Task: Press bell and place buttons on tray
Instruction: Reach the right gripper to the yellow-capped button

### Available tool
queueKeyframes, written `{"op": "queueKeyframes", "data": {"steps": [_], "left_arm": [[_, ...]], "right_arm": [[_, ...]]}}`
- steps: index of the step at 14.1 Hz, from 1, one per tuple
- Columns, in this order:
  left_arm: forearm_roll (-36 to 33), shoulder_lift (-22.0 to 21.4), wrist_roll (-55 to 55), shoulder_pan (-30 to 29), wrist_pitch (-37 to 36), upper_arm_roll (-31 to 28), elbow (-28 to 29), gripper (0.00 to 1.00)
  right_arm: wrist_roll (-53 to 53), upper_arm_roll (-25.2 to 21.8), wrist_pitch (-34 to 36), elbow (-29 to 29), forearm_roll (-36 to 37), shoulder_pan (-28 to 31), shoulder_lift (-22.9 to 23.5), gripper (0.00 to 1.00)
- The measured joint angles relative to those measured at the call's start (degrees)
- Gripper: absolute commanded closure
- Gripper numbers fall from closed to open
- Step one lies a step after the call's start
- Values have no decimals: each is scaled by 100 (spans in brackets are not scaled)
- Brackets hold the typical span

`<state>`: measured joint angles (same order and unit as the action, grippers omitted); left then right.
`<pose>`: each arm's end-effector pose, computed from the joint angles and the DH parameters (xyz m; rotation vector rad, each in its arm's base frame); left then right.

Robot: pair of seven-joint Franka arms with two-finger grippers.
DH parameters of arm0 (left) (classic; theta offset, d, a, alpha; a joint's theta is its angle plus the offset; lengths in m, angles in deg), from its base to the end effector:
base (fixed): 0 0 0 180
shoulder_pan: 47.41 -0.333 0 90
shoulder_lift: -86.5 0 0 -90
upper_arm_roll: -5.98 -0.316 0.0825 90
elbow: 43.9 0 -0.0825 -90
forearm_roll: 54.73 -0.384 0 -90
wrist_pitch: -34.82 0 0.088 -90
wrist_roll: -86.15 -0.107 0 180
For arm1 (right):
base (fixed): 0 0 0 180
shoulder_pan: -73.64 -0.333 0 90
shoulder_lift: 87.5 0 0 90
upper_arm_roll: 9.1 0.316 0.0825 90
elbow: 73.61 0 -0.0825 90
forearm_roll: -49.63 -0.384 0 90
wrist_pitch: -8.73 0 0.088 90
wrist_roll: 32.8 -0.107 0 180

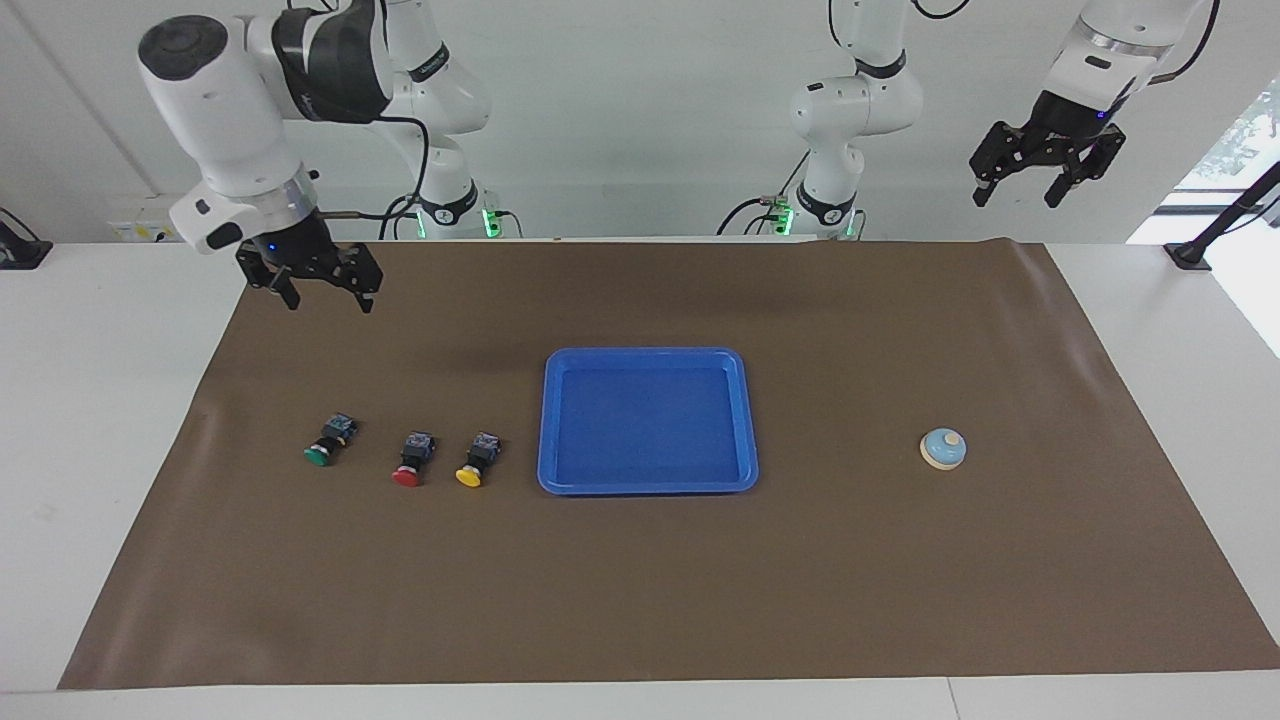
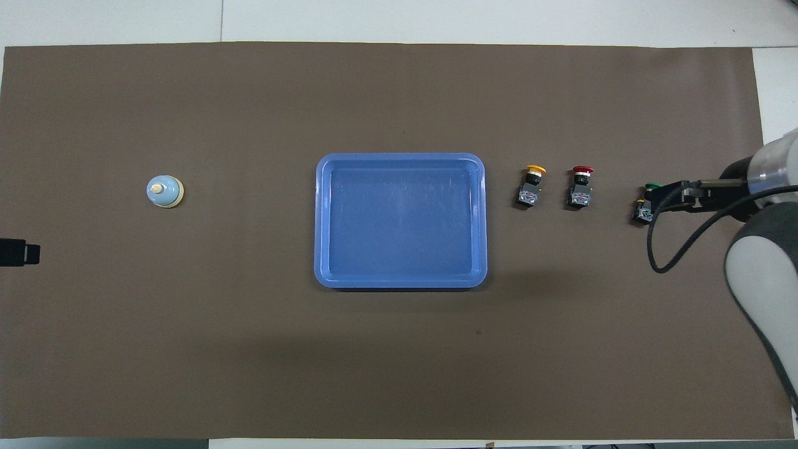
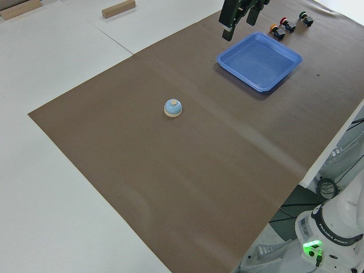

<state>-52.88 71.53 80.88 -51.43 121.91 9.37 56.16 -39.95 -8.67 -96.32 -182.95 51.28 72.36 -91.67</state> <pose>0.4655 -0.0027 0.6705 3.1234 -0.1273 0.0552 0.5391 0.0139 0.5261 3.1102 -0.1361 0.0002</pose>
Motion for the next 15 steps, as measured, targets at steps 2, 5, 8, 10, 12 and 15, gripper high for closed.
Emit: {"op": "queueKeyframes", "data": {"steps": [2, 5, 8, 10, 12, 15], "left_arm": [[0, 0, 0, 0, 0, 0, 0, 0], [0, 0, 0, 0, 0, 0, 0, 0], [0, 0, 0, 0, 0, 0, 0, 0], [0, 0, 0, 0, 0, 0, 0, 0], [0, 0, 0, 0, 0, 0, 0, 0], [0, 0, 0, 0, 0, 0, 0, 0]], "right_arm": [[-583, 10, -368, -236, 0, -261, 168, 0], [-1338, 22, -1259, -534, 0, -601, 545, 0], [-1818, 28, -2110, -857, 0, -831, 898, 0], [-1891, 29, -2400, -916, 0, -893, 1046, 0], [-1903, 30, -2673, -976, -1, -933, 1141, 0], [-1944, 31, -3090, -1050, -2, -1079, 1367, 0]]}}
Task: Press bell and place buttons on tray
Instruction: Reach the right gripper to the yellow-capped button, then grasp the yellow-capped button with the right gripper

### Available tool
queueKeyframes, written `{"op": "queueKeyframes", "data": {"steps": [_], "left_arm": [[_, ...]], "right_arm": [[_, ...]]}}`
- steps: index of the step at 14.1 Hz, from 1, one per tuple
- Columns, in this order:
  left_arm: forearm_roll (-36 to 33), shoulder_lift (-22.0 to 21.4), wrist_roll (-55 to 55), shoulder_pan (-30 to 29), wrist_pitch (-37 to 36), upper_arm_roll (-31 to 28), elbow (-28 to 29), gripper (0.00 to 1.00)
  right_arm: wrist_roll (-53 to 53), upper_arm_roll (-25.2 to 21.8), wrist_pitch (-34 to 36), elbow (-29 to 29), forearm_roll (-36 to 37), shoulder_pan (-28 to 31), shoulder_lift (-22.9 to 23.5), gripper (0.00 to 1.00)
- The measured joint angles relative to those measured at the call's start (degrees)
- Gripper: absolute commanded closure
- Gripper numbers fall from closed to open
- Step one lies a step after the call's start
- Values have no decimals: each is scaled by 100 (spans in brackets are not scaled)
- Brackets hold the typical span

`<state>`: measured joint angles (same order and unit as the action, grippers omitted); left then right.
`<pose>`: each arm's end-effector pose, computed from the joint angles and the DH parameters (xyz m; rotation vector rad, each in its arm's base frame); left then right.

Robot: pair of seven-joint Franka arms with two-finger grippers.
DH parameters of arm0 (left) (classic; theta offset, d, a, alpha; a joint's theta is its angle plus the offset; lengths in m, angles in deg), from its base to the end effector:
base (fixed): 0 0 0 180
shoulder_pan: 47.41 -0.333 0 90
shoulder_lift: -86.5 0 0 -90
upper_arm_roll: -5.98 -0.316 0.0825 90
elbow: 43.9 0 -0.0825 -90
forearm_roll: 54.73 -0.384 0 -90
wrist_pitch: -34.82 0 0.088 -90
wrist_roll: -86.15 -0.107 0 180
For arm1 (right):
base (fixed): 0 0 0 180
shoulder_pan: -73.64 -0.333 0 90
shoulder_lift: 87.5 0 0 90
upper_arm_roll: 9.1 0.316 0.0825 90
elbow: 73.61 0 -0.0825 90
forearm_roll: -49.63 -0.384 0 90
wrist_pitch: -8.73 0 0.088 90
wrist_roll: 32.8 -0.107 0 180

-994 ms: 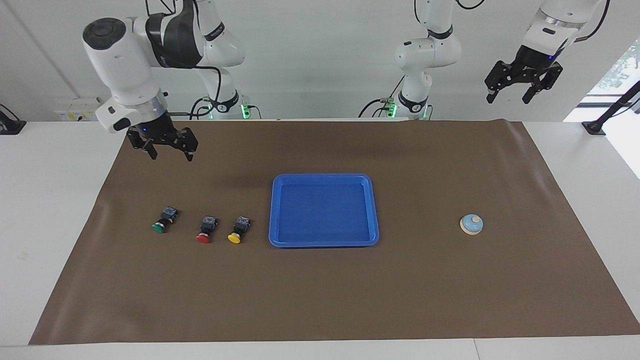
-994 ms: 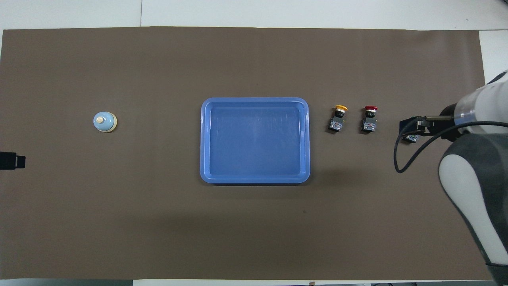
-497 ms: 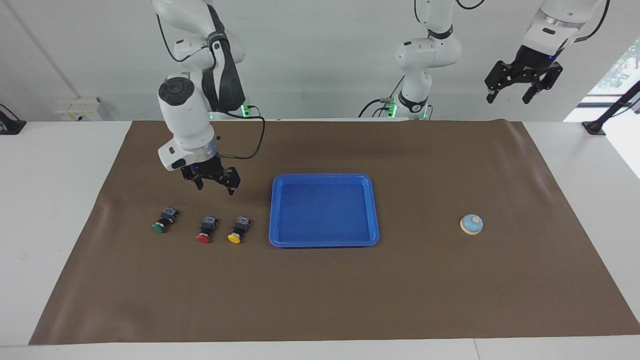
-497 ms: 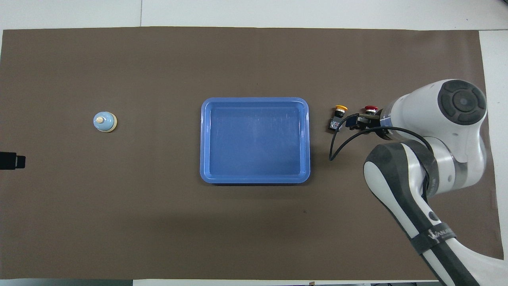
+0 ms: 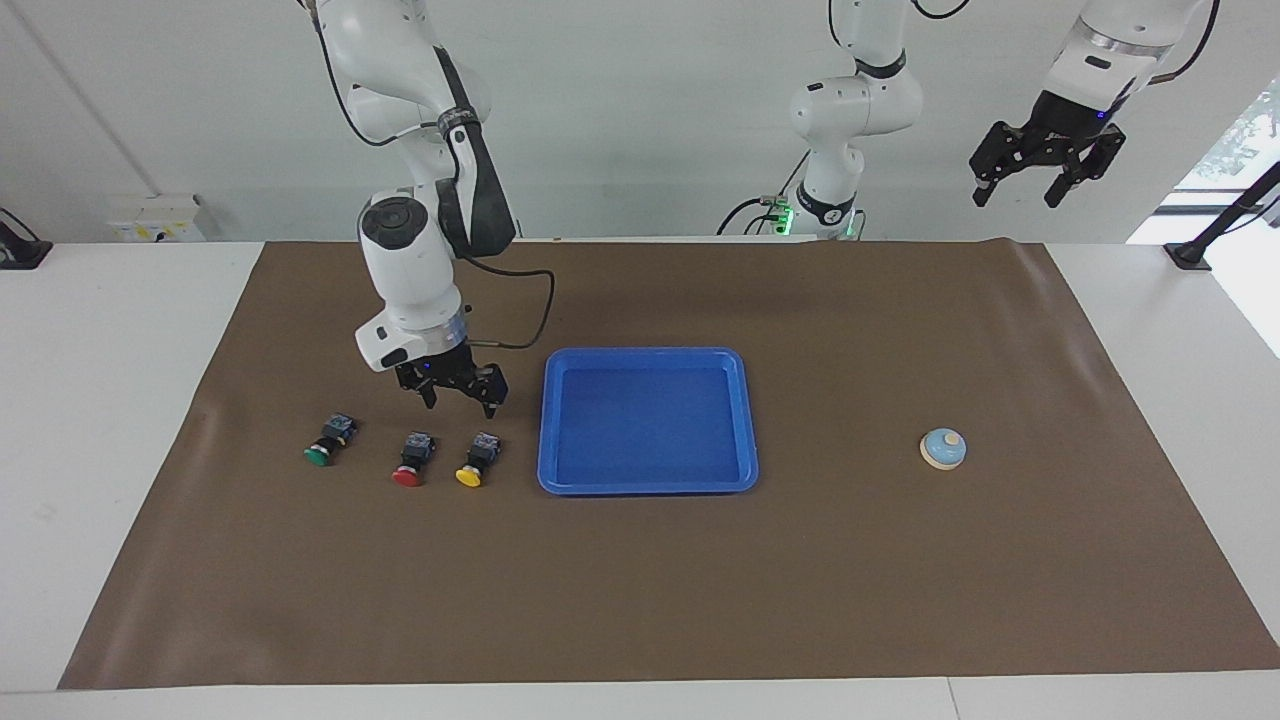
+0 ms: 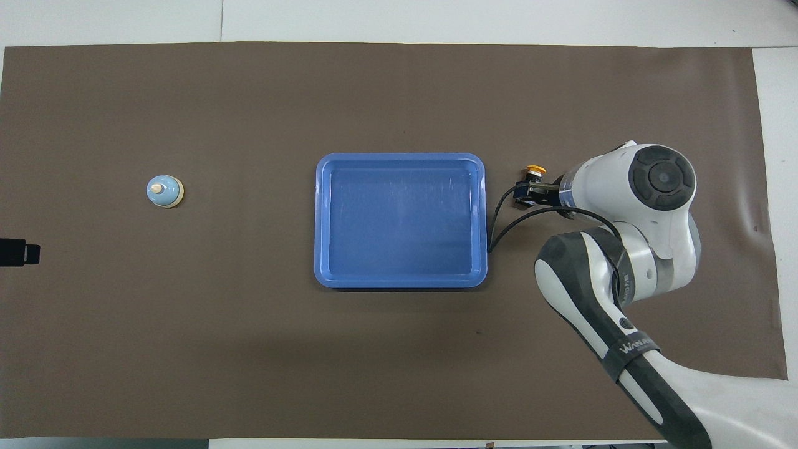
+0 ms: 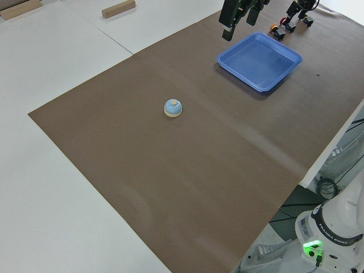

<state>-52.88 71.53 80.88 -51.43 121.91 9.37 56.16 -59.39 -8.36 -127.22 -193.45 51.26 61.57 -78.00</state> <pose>0.4655 -0.0027 0.6705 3.1234 -0.1273 0.0552 0.5681 0.1287 0.3553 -3.0962 0.3443 -0.1793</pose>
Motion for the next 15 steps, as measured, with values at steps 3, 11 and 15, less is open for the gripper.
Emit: {"op": "queueKeyframes", "data": {"steps": [3, 11, 15], "left_arm": [[0, 0, 0, 0, 0, 0, 0, 0], [0, 0, 0, 0, -2, 0, 0, 0], [0, 0, 0, 0, -2, 1, 0, 0]], "right_arm": [[-150, 0, -411, 17, -2, -90, 343, 0], [-786, -13, -950, 85, -4, -107, 926, 0], [-942, -49, -1049, 190, -19, -84, 932, 0]]}}
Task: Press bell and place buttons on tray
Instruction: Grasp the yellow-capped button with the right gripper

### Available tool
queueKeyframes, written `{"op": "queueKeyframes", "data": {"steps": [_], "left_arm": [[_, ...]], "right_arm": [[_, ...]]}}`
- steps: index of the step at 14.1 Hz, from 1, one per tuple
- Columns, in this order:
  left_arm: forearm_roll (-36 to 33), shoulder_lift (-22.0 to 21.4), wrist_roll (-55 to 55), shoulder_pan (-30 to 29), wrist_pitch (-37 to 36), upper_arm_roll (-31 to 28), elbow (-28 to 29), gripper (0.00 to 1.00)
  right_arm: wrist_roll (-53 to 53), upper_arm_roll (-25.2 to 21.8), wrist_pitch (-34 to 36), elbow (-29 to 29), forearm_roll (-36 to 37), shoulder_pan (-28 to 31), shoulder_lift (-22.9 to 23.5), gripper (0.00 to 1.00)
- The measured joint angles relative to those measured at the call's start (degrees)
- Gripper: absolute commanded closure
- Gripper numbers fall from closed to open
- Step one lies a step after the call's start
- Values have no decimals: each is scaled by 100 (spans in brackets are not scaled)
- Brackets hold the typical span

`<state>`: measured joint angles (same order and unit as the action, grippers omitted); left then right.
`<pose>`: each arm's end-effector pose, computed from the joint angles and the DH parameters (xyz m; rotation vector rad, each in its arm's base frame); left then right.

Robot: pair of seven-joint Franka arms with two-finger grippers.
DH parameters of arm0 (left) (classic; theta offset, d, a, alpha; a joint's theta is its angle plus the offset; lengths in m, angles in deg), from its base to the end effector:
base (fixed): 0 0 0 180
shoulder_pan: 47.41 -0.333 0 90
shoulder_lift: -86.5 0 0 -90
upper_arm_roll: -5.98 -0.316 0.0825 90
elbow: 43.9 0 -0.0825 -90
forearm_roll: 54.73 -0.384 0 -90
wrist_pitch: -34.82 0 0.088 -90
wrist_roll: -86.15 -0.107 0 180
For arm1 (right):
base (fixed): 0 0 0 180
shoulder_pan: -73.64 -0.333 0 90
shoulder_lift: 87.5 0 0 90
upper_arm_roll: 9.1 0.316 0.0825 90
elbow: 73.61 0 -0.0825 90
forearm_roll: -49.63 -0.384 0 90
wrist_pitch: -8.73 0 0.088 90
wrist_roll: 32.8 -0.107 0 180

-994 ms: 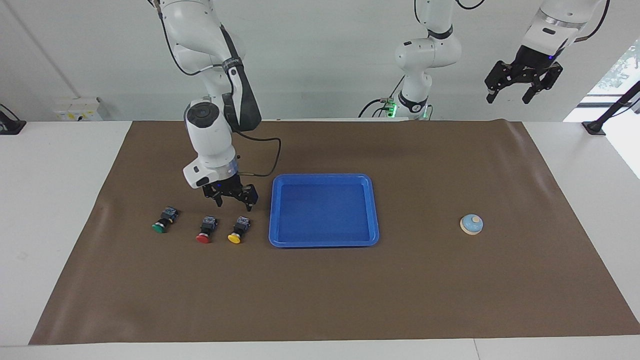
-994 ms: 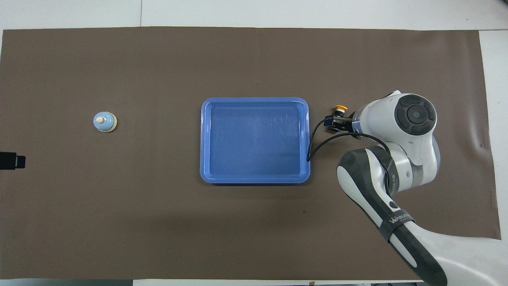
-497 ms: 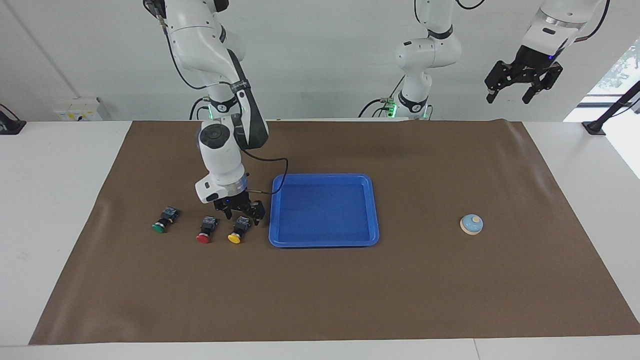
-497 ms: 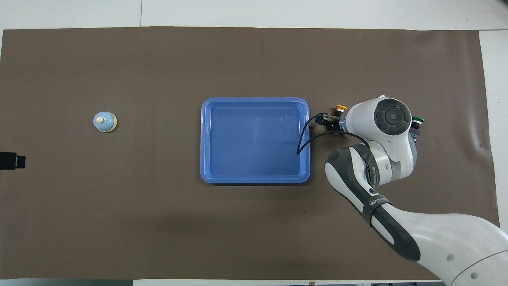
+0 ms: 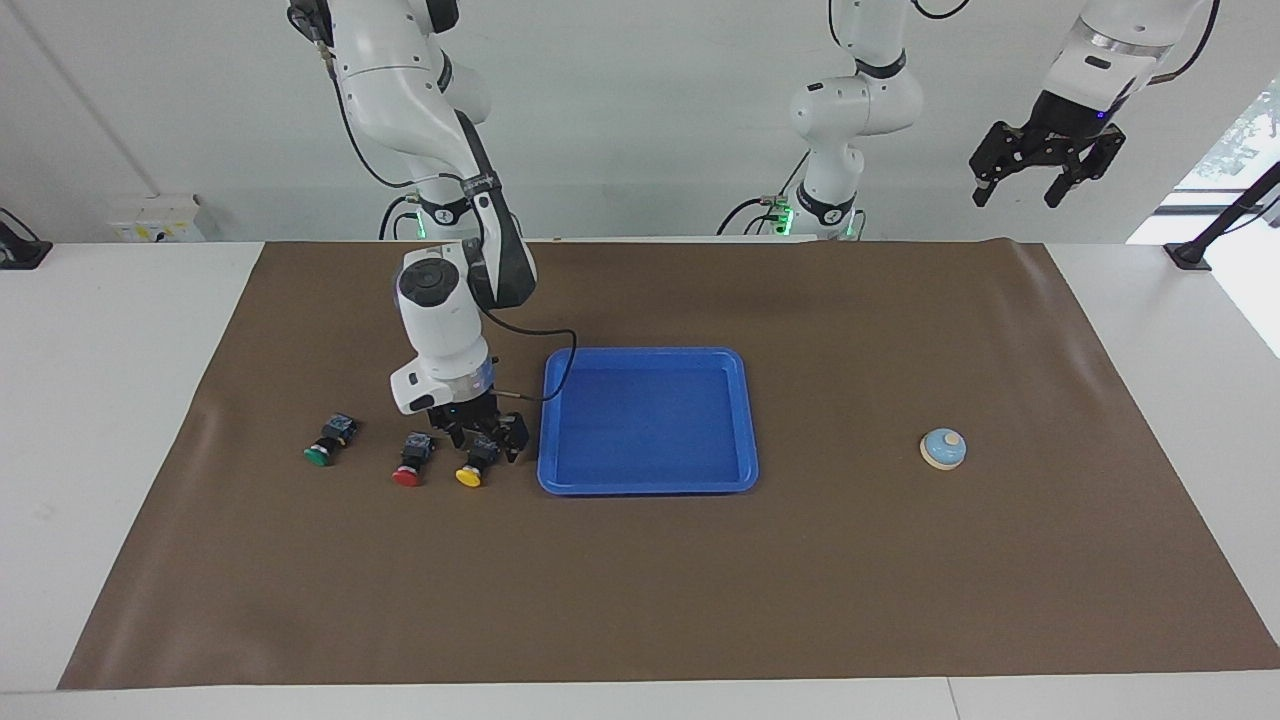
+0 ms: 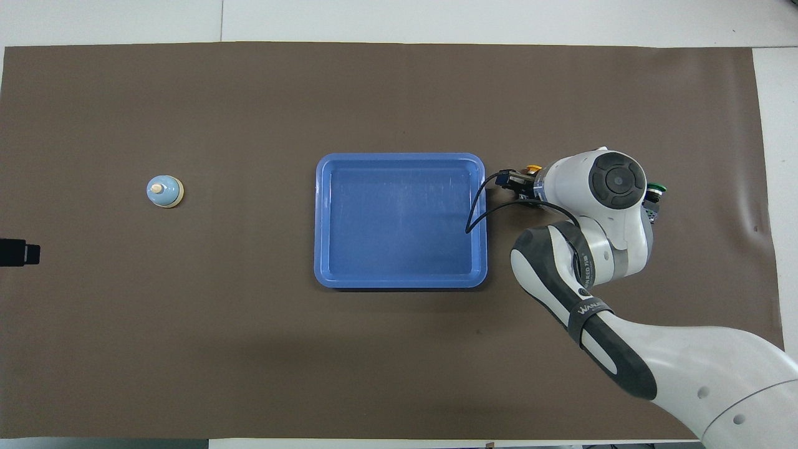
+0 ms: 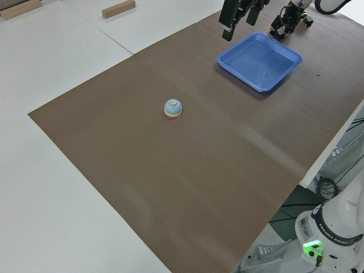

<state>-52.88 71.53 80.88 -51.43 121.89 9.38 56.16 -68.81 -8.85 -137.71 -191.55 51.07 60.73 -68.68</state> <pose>0.4655 -0.0028 0.6705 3.1234 -0.1275 0.0546 0.5919 0.1387 0.2916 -3.0193 0.5797 -0.2459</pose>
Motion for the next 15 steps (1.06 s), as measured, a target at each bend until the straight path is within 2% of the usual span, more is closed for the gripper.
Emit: {"op": "queueKeyframes", "data": {"steps": [11, 13, 15], "left_arm": [[0, 0, 0, 0, -1, 0, 0, 0], [0, 0, 0, 0, -1, 0, 0, 0], [0, 0, 0, 0, -1, 4, 0, 0]], "right_arm": [[-177, -2, 0, 9, 0, 0, 69, 6], [-180, -5, 0, 9, 0, 13, 69, 15], [-180, -6, 0, 9, 0, 42, 69, 17]]}}
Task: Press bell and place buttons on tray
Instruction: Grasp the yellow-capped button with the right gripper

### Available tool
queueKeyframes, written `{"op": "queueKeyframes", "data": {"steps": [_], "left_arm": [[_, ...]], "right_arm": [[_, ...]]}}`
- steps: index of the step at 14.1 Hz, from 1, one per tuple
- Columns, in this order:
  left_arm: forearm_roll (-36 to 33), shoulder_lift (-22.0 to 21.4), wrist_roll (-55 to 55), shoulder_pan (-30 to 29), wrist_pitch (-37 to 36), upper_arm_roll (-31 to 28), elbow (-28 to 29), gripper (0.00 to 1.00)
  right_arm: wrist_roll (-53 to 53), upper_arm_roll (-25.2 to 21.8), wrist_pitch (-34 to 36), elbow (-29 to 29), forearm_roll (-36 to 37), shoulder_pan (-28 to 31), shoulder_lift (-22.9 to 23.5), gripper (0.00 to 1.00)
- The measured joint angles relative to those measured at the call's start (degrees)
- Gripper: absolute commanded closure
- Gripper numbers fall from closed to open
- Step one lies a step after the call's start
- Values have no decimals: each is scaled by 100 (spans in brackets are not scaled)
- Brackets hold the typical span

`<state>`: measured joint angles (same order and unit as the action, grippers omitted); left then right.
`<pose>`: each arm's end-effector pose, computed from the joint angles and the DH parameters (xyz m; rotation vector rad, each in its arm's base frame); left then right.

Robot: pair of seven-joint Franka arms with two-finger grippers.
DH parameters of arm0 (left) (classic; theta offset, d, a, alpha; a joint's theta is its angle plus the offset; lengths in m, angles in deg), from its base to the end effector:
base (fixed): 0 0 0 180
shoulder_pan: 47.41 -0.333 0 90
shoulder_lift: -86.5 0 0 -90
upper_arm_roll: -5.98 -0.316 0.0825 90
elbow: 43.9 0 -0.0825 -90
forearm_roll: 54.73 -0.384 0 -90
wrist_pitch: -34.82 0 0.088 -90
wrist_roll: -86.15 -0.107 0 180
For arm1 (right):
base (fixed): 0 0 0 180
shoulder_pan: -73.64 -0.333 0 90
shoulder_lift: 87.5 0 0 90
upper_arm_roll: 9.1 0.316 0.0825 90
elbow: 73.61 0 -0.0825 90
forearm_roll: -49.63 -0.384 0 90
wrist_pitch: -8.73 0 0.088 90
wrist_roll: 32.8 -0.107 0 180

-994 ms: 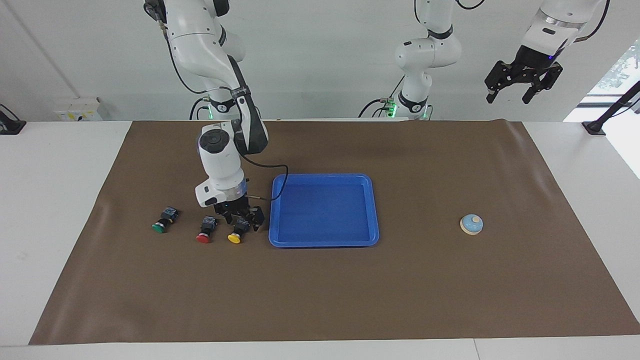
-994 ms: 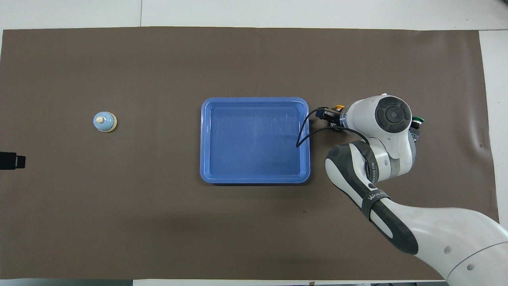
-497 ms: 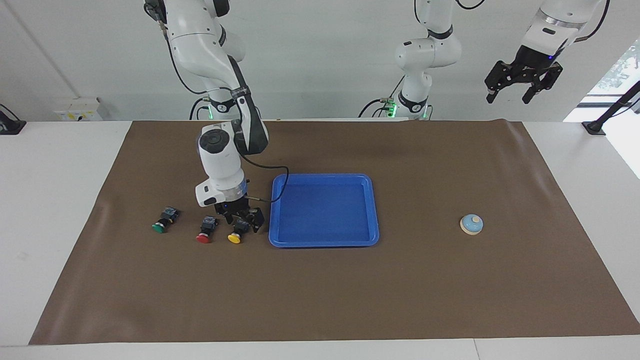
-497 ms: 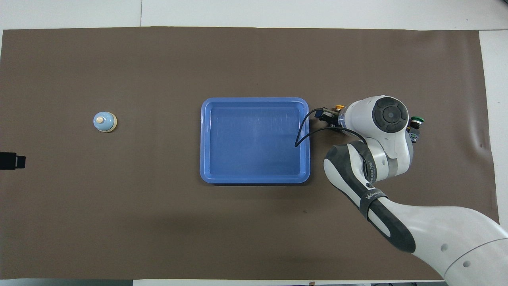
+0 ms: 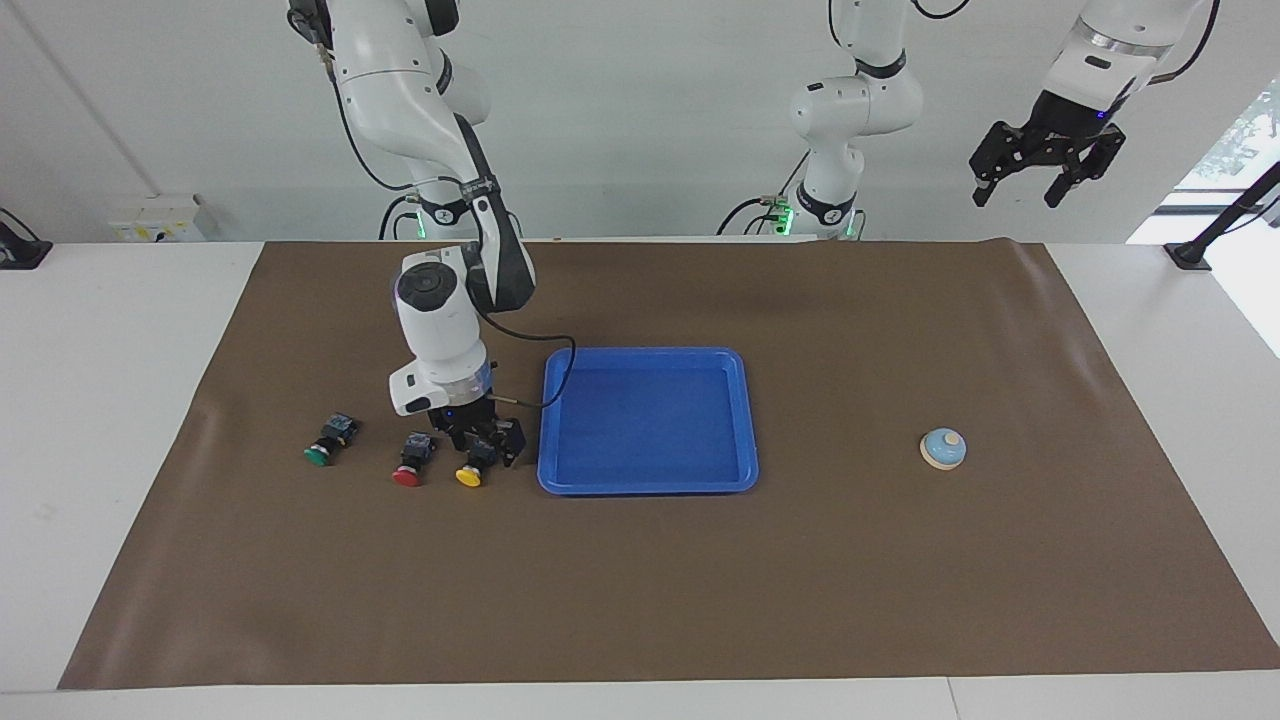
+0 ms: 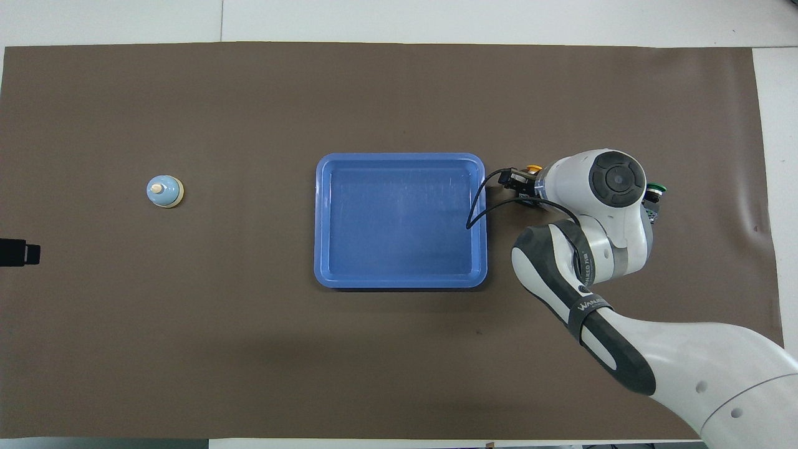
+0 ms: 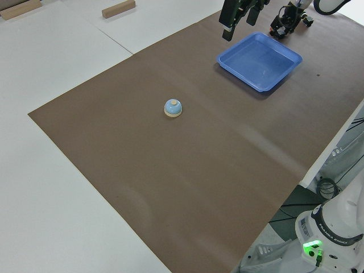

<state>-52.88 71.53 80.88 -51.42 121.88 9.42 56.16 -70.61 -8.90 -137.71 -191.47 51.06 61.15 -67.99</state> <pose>0.4654 -0.0033 0.6705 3.1235 -0.1289 0.0543 0.5929 0.1338 0.2849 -3.0111 0.6402 -0.2302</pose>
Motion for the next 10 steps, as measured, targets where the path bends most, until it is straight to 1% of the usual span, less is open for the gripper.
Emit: {"op": "queueKeyframes", "data": {"steps": [6, 7, 8, 9, 10], "left_arm": [[0, 0, 0, 3, 0, 69, 0, 0], [0, 0, -1, 3, 0, 86, 0, 0], [0, 5, 0, 3, 0, 92, -8, 0], [0, 34, 0, 3, -12, 93, -49, 0], [-1, 118, -1, 3, -51, 93, -137, 0]], "right_arm": [[-5, -3, -3, 5, -5, 38, 0, 18], [-5, -3, -3, 5, -5, 43, 0, 20], [-6, -3, -3, 5, -5, 43, 1, 26], [-6, -1, -3, 5, -6, 39, 5, 27], [-6, 2, -3, 5, -5, 32, 11, 33]]}}
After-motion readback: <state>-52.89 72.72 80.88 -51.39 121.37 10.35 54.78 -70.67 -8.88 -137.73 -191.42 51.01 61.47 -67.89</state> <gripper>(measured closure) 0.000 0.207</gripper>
